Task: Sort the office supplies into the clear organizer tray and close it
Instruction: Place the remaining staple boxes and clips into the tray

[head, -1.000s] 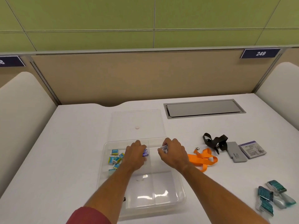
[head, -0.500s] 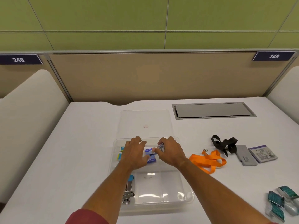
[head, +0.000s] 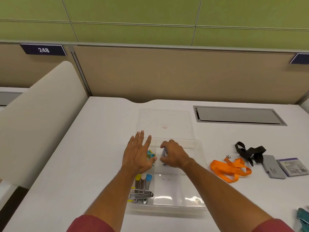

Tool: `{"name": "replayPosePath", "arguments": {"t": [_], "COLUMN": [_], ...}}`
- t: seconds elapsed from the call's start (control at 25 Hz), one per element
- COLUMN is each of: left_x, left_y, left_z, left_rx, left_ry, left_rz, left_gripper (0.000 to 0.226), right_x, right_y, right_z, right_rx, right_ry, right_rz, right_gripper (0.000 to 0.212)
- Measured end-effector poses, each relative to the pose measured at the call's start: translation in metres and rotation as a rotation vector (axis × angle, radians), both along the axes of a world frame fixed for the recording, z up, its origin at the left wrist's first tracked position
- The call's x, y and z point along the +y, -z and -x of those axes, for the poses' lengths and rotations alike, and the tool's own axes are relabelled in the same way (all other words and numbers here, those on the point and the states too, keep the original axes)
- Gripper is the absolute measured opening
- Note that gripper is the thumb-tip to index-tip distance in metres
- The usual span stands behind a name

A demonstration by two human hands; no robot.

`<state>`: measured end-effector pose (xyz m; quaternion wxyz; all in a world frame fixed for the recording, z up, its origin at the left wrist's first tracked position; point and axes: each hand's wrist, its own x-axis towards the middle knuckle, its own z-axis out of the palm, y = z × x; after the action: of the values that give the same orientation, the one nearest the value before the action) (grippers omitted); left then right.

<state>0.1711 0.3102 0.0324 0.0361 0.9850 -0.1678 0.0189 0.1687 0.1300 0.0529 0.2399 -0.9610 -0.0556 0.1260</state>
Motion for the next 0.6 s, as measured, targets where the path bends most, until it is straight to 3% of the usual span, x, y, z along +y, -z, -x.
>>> {"name": "replayPosePath", "arguments": {"t": [0.28,0.48,0.6], "left_x": [0.011,0.009,0.006], "left_y": [0.006,0.008,0.007], "left_z": [0.0,-0.004,-0.005], "left_rx": [0.039,0.052,0.06], "left_ry": [-0.017,-0.017,-0.017], "left_rz": [0.022,0.038,0.037], "left_gripper": [0.088,0.087,0.087], "right_x": [0.009,0.001,0.004], "right_y": [0.012,0.009,0.009], "right_z": [-0.007,-0.013,-0.01], "right_rx": [0.092,0.04,0.071], "right_ry": [-0.025,-0.006,-0.061], "right_rz": [-0.007,0.017,0.039], "right_gripper": [0.073,0.052,0.061]}}
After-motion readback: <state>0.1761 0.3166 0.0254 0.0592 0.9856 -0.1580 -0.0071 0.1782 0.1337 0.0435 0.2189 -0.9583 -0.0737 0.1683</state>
